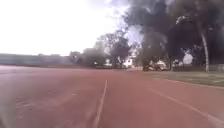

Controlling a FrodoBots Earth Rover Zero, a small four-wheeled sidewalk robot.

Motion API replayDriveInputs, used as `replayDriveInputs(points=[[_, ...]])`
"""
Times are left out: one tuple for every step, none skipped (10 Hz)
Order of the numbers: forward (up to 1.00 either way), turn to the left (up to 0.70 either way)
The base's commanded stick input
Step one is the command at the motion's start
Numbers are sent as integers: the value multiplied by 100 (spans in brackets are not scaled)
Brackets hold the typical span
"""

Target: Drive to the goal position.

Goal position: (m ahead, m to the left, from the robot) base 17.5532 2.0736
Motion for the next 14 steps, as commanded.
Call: replayDriveInputs(points=[[70, 0], [70, 0], [70, 0], [70, 0], [70, 0], [70, 0], [70, 0], [70, 0], [70, 0], [70, 0], [70, 0], [70, 0], [70, 0], [70, 0]])
